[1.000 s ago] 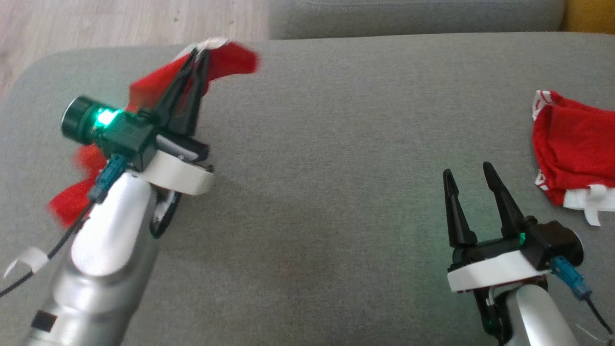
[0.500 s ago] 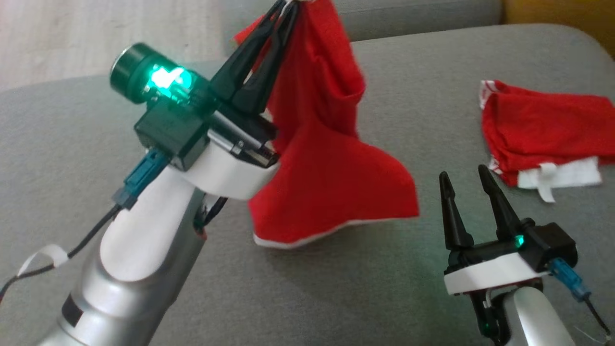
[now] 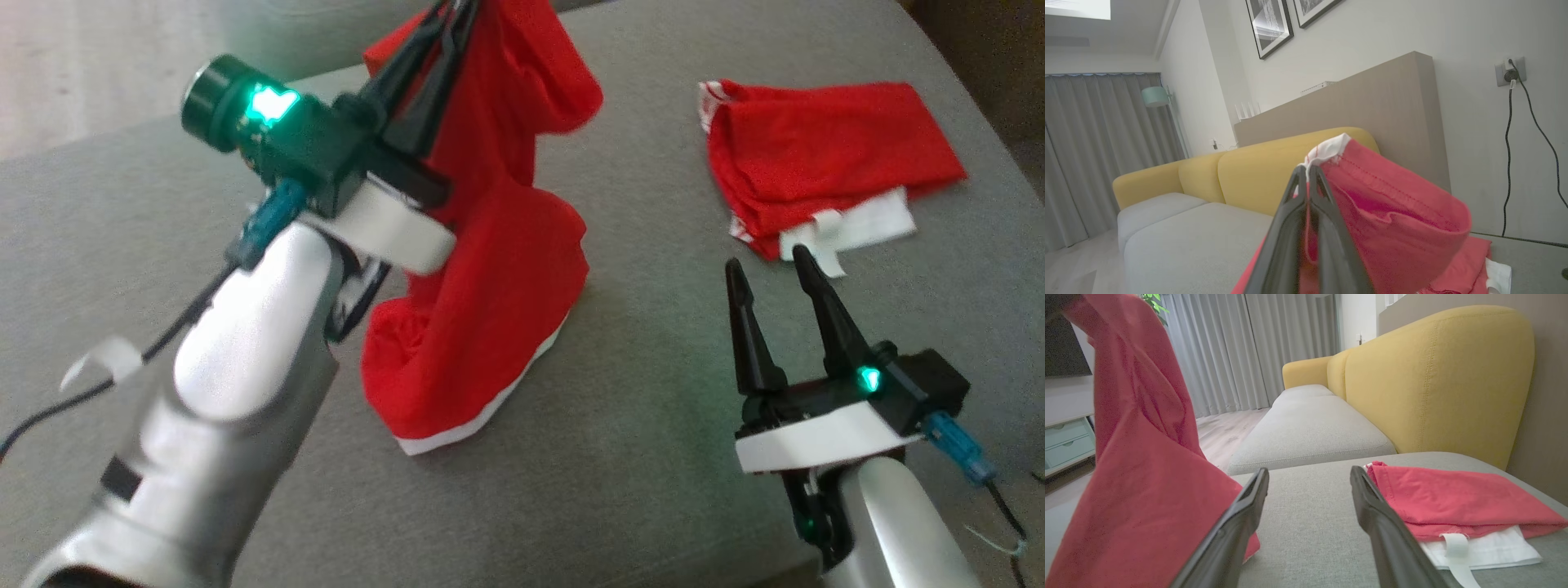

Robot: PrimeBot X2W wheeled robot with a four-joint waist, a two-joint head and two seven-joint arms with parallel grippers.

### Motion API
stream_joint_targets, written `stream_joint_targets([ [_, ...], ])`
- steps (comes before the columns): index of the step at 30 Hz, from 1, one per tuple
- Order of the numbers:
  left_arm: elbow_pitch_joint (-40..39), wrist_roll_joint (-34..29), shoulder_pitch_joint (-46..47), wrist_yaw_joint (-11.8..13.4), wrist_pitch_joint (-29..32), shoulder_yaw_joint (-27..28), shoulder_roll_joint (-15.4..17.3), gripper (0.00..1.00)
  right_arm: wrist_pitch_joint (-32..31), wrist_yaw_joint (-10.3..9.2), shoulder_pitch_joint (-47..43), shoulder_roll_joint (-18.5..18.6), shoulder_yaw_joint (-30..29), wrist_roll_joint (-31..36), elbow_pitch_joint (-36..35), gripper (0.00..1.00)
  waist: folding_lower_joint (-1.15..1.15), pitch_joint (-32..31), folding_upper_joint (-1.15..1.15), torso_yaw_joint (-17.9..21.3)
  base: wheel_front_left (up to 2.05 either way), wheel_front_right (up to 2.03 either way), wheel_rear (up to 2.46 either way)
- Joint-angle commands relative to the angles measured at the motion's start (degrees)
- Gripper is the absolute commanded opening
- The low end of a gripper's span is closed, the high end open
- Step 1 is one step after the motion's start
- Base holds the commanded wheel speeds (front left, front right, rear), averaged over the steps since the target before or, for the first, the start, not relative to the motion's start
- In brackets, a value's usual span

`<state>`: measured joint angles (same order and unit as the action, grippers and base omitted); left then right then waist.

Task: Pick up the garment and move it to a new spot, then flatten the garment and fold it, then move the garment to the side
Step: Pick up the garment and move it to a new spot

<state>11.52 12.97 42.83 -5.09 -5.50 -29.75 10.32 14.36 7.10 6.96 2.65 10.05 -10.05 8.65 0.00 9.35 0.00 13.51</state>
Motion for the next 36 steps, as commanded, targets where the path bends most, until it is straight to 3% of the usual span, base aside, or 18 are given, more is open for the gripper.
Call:
stream_joint_targets([
  [1, 0.7, -0.7, 5.0, -0.1, -0.8, 1.7, 0.7, 0.0, 0.6, 0.39, 2.3, 0.2, 1.8, -0.8, -2.2, 1.0, 0.0, 2.1, 0.0, 2.8, 0.0, 0.0, 0.0],
  [5, 10.0, 0.0, 9.6, -0.3, -2.6, 2.0, -1.2, 0.0, 0.6, 0.39, 3.1, 0.2, 3.2, -1.7, -2.4, 1.0, 0.0, 3.5, 0.0, 5.0, 0.0, 0.0, 0.0],
  [6, 12.4, -0.1, 10.9, -0.3, -3.0, 1.9, -1.6, 0.1, 0.6, 0.39, 3.3, 0.2, 3.5, -1.9, -2.4, 1.0, 0.0, 3.7, 0.0, 5.3, 0.0, 0.0, 0.0],
  [7, 14.6, -0.3, 12.2, -0.4, -3.5, 1.6, -1.9, 0.45, 0.6, 0.39, 3.4, 0.2, 3.7, -2.0, -2.4, 1.0, 0.0, 3.9, 0.0, 5.6, 0.0, 0.0, 0.0],
  [8, 16.8, -0.5, 13.5, -0.5, -4.0, 1.3, -2.2, 1.0, 0.6, 0.39, 3.5, 0.2, 3.8, -2.1, -2.5, 1.0, 0.0, 4.1, 0.0, 5.7, 0.0, 0.0, 0.0],
  [16, 29.3, -0.6, 19.0, -1.4, -7.8, 0.4, -2.4, 1.0, 0.6, 0.39, 3.8, 0.2, 2.7, -2.1, -2.1, 1.0, 0.0, 4.5, 0.0, 3.1, 0.0, 0.0, 0.0],
  [24, 28.9, 0.5, 15.4, -0.7, -9.4, 2.4, -0.2, 1.0, 0.6, 0.39, 3.2, 0.2, 0.9, 0.1, -1.2, 1.0, 0.0, 2.4, 0.0, -2.7, 0.0, 0.0, 0.0],
  [29, 19.7, 2.0, 6.4, 0.5, -9.5, 6.4, 2.0, 1.0, 0.6, 0.39, 1.9, 0.2, -1.0, 1.8, -0.8, 1.0, 0.0, 0.6, 0.0, -7.1, 0.0, 0.0, 0.0],
  [31, 13.3, 2.7, -1.3, 1.4, -9.5, 8.9, 3.1, 1.0, 0.6, 0.39, 1.2, 0.2, -1.9, 2.6, -0.7, 1.0, 0.0, -0.4, 0.0, -9.2, 0.0, 0.0, 0.0],
  [36, 3.5, 4.0, -15.3, 2.5, -9.5, 13.0, 2.4, 1.0, 0.6, 0.39, 0.1, 0.2, -3.1, 3.6, -0.5, 1.0, 0.0, -2.1, 0.0, -11.6, 0.0, 0.0, 0.0],
])
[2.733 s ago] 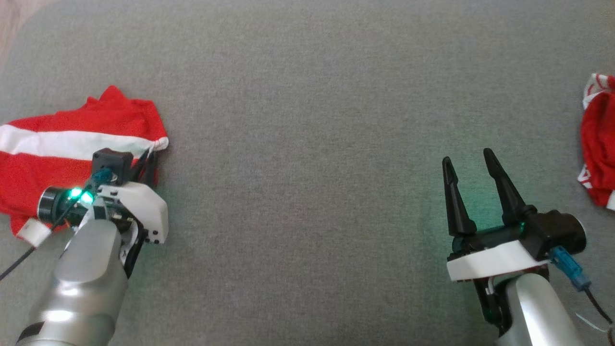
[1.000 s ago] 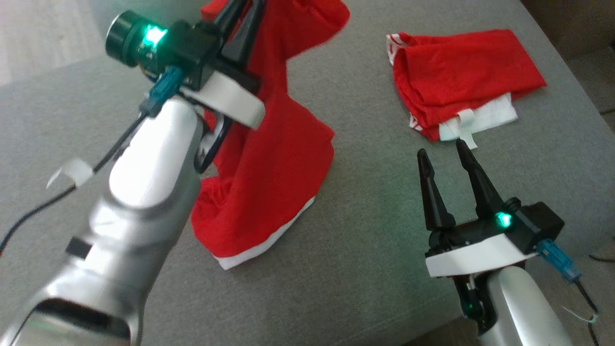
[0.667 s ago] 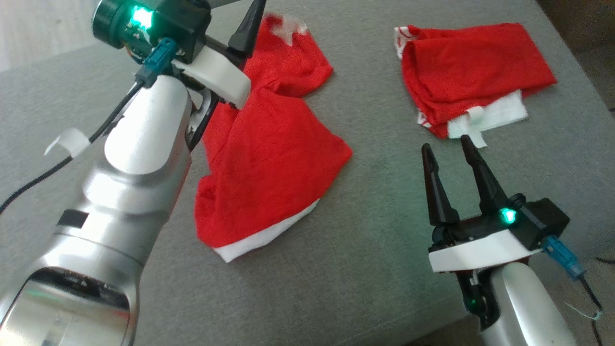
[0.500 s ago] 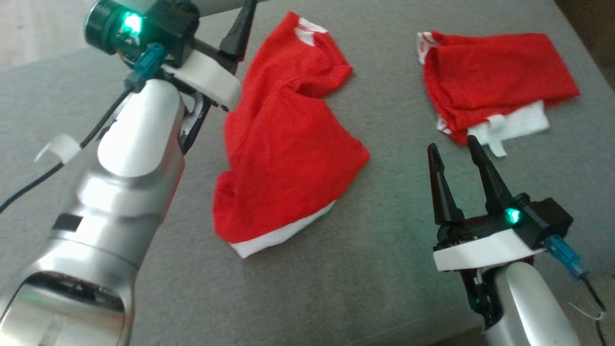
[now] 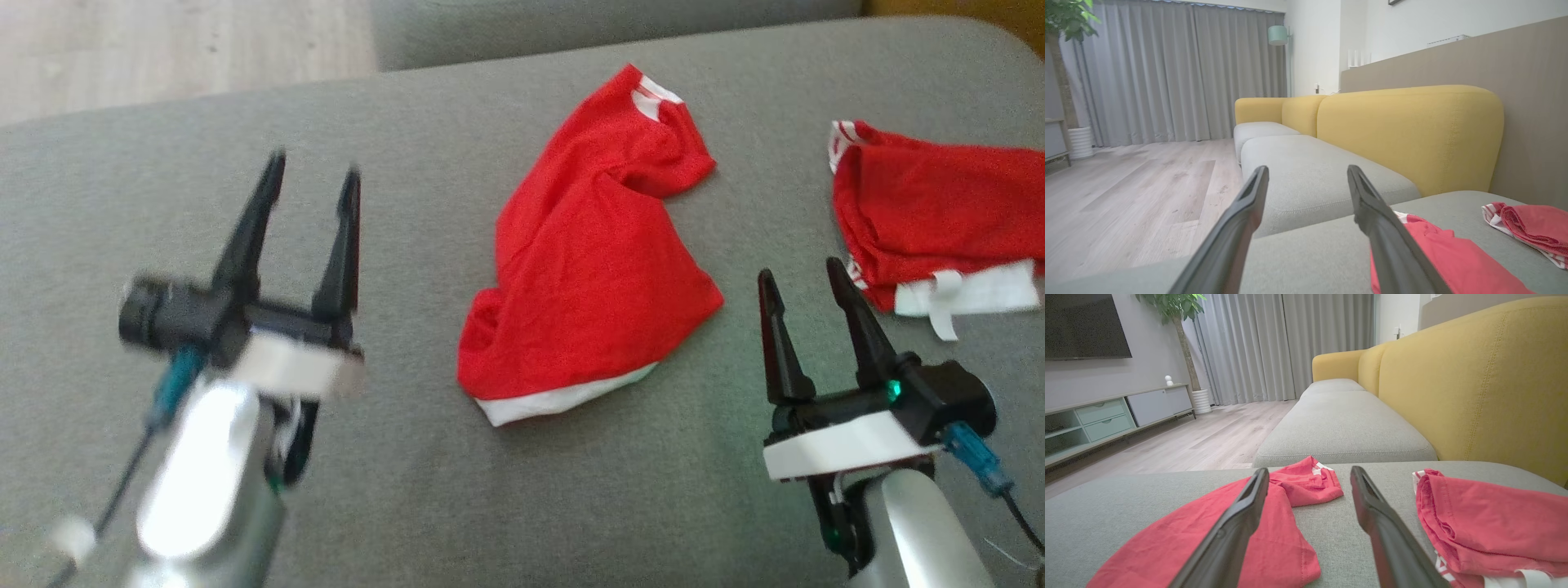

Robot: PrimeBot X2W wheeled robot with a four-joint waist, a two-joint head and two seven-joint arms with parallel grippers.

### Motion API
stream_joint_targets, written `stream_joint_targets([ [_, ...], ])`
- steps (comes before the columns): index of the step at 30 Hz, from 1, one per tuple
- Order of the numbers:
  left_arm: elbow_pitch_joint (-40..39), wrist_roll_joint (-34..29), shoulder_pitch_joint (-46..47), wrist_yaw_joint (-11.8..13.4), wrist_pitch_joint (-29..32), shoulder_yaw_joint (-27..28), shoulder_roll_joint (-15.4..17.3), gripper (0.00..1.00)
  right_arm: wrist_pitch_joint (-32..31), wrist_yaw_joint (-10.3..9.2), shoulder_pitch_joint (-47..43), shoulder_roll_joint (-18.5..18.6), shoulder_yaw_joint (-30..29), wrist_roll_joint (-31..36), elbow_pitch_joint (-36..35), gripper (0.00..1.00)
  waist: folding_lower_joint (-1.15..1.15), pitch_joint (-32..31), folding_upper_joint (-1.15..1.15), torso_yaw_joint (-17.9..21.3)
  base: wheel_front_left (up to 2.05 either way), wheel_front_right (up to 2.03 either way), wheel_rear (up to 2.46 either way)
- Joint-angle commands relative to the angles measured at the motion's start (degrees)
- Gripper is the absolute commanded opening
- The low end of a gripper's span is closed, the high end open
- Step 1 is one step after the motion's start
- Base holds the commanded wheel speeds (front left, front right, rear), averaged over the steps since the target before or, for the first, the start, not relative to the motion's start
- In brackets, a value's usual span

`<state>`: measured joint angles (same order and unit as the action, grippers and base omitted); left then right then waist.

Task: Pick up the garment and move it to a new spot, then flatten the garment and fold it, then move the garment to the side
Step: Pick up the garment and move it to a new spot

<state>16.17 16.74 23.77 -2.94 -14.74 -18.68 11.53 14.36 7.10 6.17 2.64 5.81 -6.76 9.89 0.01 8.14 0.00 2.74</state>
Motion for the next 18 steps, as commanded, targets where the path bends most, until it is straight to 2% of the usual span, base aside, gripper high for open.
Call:
stream_joint_targets([
  [1, -2.9, 0.2, 1.2, 0.3, -0.3, 2.4, 0.7, 1.0, 0.6, 0.39, 0.6, 0.2, 0.9, 0.4, -1.7, 1.0, -0.01, -1.2, 0.0, -1.2, 0.0, 0.0, 0.0],
  [10, -11.4, -1.5, -15.1, 0.9, -0.3, 8.8, -5.6, 1.0, 0.6, 0.39, -0.9, 0.2, 0.3, 1.1, -1.4, 1.0, -0.01, -3.1, 0.0, -2.7, 0.0, 0.0, 0.0],
  [18, -11.1, -3.8, -17.0, -1.7, -0.3, 10.6, -7.7, 1.0, 0.6, 0.39, -0.8, 0.2, 0.9, 1.3, -1.1, 1.0, -0.01, -3.3, 0.0, -2.3, 0.0, 0.0, 0.0],
])
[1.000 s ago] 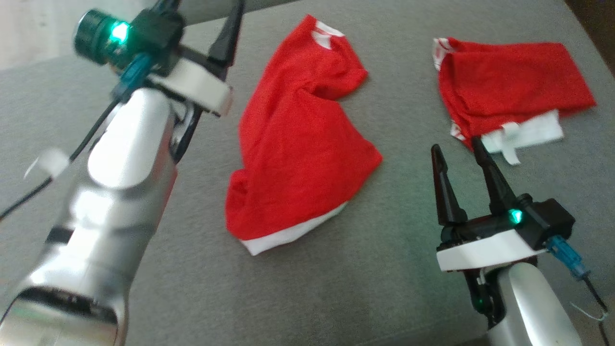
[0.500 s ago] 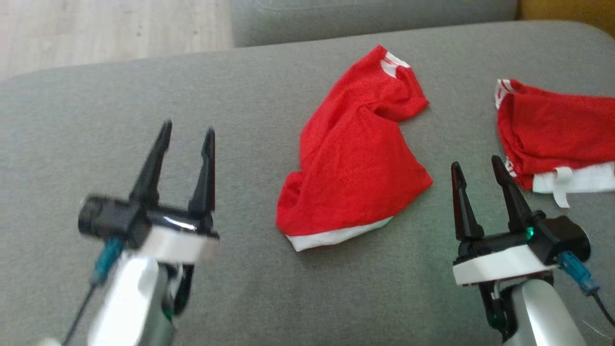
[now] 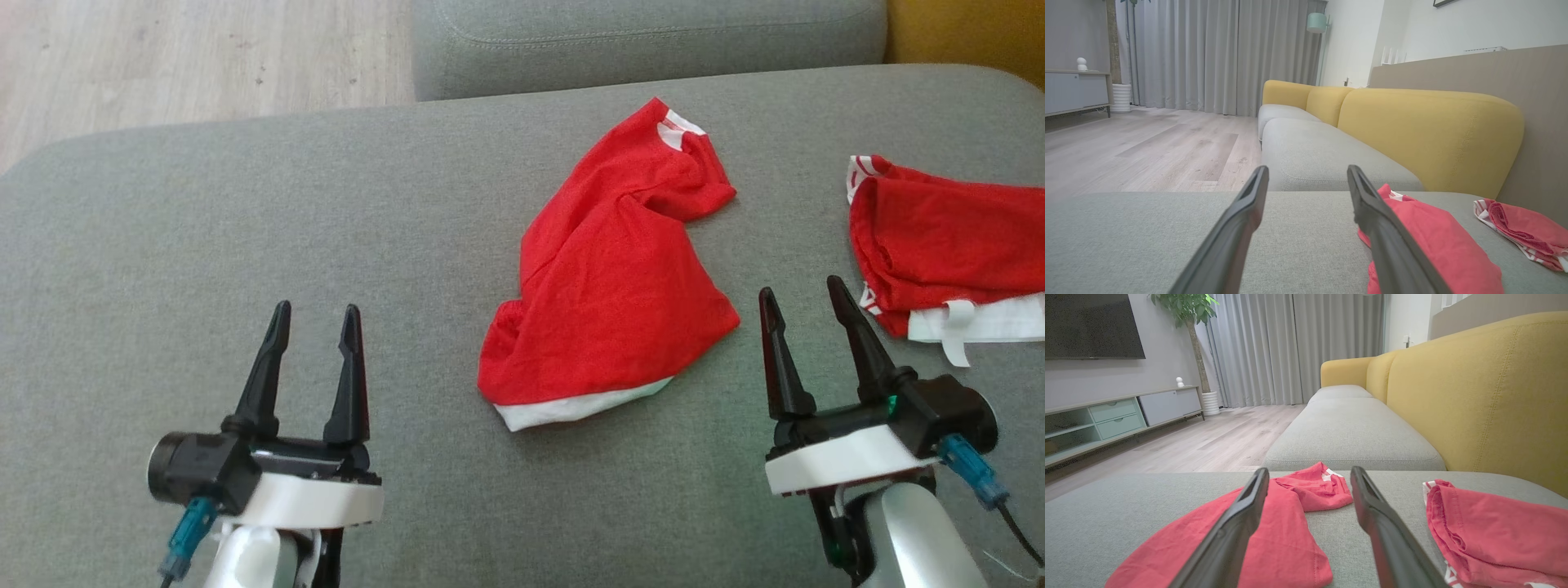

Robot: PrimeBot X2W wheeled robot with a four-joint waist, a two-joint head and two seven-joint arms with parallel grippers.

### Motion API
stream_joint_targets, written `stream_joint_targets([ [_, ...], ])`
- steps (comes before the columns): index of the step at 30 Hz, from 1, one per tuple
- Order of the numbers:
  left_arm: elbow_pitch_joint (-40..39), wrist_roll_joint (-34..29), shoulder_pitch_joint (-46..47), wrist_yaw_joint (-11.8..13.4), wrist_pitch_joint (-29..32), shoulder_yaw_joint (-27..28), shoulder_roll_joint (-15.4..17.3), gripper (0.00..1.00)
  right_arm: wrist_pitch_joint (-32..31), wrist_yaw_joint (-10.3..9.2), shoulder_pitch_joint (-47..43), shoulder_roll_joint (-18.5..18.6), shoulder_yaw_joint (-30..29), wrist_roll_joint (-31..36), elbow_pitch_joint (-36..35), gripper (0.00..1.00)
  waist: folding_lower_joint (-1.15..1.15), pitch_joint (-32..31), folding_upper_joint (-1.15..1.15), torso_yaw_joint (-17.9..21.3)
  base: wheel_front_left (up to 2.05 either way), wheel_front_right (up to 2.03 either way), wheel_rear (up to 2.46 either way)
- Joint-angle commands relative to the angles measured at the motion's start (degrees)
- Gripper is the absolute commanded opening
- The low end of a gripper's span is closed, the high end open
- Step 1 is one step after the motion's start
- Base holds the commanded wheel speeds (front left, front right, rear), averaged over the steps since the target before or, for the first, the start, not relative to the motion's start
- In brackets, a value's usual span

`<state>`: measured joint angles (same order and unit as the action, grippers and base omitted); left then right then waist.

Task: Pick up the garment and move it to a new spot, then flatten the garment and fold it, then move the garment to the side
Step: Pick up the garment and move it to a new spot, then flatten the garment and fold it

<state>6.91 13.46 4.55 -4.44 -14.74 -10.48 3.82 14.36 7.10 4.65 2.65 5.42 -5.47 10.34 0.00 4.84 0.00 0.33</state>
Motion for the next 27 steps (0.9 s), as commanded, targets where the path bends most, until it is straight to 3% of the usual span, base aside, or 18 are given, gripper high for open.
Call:
stream_joint_targets([
  [1, -1.7, -0.7, 2.3, -0.4, -0.3, 2.5, -0.2, 1.0, 0.6, 0.39, 0.8, 0.2, 1.3, -0.1, -1.6, 1.0, 0.0, 0.1, 0.0, 0.2, 0.0, 0.0, 0.0],
  [12, -1.1, -2.0, 3.2, -1.6, -0.3, 1.7, -0.8, 1.0, 0.6, 0.39, 3.0, 0.2, -0.2, 1.6, 3.2, 1.0, 0.0, 1.8, 0.0, -1.1, 0.0, 0.0, 0.0],
  [27, -0.3, -1.0, 4.6, -1.6, -0.3, 0.1, -0.9, 1.0, -2.2, 0.39, 15.1, 0.2, -4.4, 3.4, 29.4, 1.0, 0.0, 4.4, 0.0, -6.3, 0.0, 0.0, 0.0],
])
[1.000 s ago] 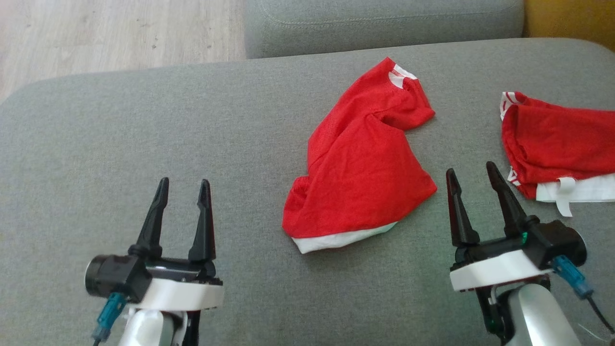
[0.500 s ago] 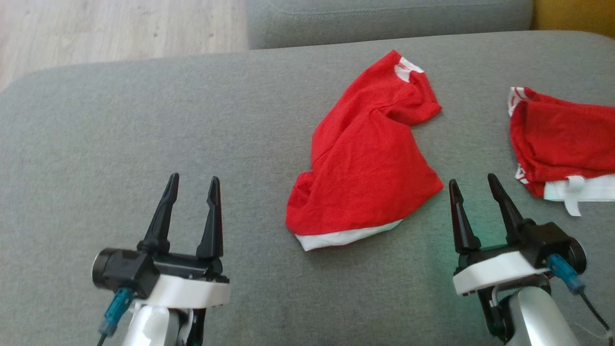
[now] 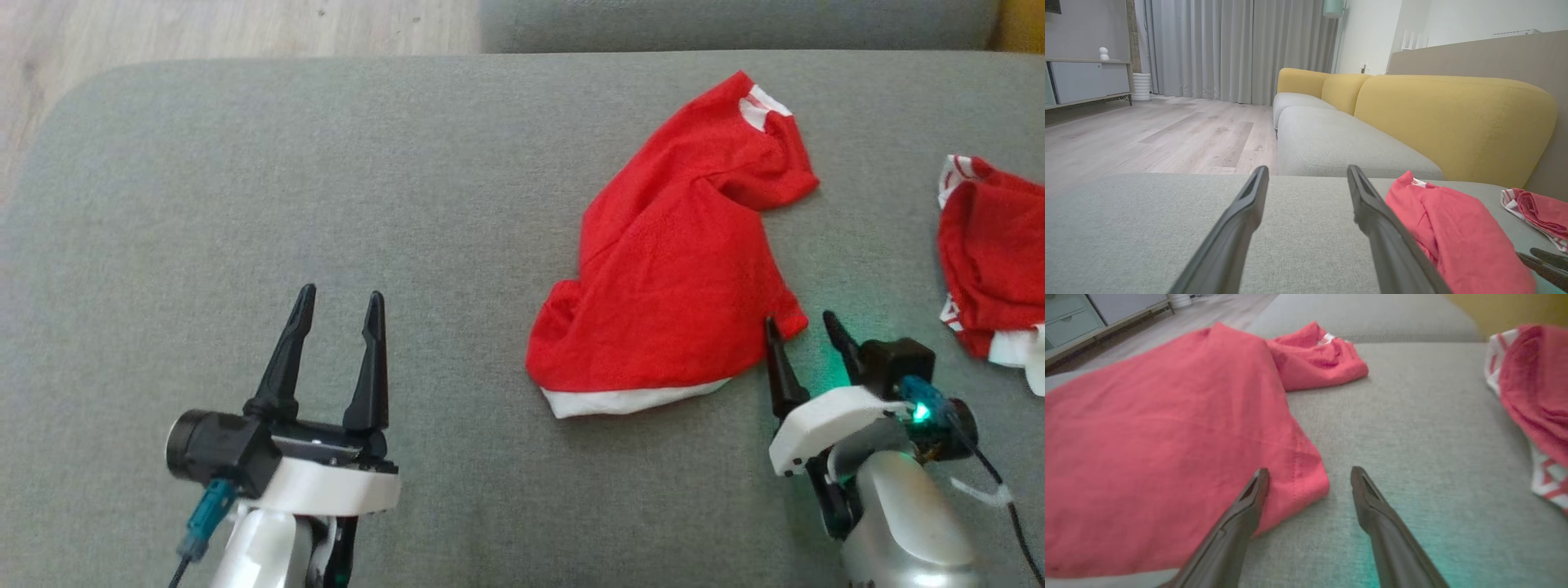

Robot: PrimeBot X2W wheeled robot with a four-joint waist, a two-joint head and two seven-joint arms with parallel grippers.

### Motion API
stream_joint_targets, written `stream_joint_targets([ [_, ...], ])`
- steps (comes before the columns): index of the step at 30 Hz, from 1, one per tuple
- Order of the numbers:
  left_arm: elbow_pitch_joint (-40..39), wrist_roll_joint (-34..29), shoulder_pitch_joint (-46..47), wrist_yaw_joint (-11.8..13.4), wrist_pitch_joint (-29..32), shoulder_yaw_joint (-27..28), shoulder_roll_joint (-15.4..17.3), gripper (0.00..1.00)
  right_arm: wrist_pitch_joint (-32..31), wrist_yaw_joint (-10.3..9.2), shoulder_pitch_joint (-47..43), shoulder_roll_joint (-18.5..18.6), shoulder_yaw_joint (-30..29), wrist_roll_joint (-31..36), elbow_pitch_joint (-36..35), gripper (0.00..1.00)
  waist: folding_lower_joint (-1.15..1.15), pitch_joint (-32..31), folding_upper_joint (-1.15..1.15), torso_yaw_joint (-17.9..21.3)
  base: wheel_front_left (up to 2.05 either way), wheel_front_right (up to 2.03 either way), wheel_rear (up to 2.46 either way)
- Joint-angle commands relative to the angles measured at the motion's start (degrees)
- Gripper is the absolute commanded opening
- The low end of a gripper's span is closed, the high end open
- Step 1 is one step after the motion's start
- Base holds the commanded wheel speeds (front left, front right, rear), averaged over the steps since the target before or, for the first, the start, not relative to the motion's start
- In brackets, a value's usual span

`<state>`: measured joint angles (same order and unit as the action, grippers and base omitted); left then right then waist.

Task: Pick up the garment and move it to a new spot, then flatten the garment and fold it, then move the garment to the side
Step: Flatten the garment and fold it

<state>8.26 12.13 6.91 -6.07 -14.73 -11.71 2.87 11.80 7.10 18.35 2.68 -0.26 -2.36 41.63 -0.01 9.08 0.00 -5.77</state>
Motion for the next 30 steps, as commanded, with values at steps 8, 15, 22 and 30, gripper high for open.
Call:
stream_joint_targets([
  [8, -1.7, 0.9, 2.6, 0.6, -0.3, 0.6, 0.0, 1.0, -2.1, 0.39, 6.7, 0.2, 4.3, -2.4, 8.6, 1.0, 0.01, 0.8, 0.0, -1.0, 0.0, 0.0, 0.0],
  [15, -1.4, 0.6, 2.2, 0.7, -0.3, 1.0, 0.0, 1.0, 0.4, 0.39, 9.6, 0.2, 8.2, -4.9, 12.5, 0.0, 0.01, -0.1, 0.0, 0.4, 0.0, 0.0, 0.0],
  [22, -1.5, 0.7, 1.2, 0.7, -0.3, 1.2, 0.0, 1.0, 2.8, 0.39, 9.2, 2.9, -1.7, 2.6, 10.0, 0.0, 0.01, -2.0, 0.0, 2.7, 0.0, 0.0, 0.0],
  [30, -1.6, 1.3, 0.5, 1.0, -0.3, 0.5, 0.0, 1.0, 1.9, 0.39, 4.2, 3.2, -15.9, 12.2, 3.0, 0.0, 0.01, -3.1, 0.0, 3.9, 0.0, 0.0, 0.0],
])
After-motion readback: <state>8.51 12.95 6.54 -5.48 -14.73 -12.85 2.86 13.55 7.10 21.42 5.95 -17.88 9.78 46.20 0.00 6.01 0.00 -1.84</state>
